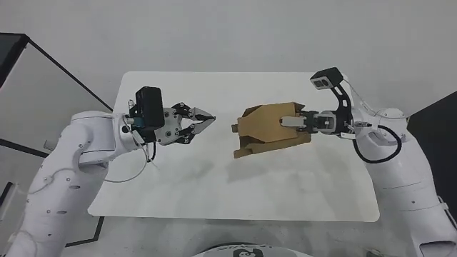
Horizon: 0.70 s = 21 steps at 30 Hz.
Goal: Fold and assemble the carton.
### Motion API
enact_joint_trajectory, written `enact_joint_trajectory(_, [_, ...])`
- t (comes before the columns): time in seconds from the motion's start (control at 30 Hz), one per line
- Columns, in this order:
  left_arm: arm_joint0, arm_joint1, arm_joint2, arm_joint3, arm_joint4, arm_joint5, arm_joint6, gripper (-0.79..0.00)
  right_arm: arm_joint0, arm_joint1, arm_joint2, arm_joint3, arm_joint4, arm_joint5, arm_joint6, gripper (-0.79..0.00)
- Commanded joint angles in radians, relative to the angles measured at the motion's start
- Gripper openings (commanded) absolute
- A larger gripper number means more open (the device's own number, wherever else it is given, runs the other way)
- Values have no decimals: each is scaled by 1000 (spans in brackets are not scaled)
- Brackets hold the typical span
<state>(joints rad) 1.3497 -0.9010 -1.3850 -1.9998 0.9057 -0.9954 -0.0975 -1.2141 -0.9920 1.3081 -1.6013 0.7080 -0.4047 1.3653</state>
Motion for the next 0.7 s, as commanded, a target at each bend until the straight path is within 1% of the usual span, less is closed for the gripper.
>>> enact_joint_trajectory(0.0, [6, -1, 13, -11, 8, 9, -16, -785, 0, 0, 0, 0, 0, 0, 0, -785])
enact_joint_trajectory(0.13, [7, -2, 52, -8, -20, 17, -58, -785, -13, -4, -7, -17, -1, 11, -71, -785])
enact_joint_trajectory(0.23, [-5, -3, 76, -6, -51, 30, -94, -785, -12, -8, -13, -18, 20, 7, -90, -785])
enact_joint_trajectory(0.27, [-11, -4, 75, -8, -49, 47, -104, -785, -11, -8, -13, -18, 22, 4, -91, -785])
enact_joint_trajectory(0.3, [-14, -4, 72, -11, -44, 64, -107, -785, -11, -8, -13, -18, 22, 4, -91, -785])
enact_joint_trajectory(0.43, [-14, -4, 72, -11, -44, 64, -107, -785, -11, -8, -13, -18, 22, 4, -91, -785])
enact_joint_trajectory(0.6, [-14, -7, 97, -31, -57, 73, -110, -785, -22, -10, -19, -47, -35, 22, -160, -785])
enact_joint_trajectory(0.67, [-20, -9, 104, -40, -60, 80, -115, -785, -24, -12, -24, -54, -33, 23, -175, -785])
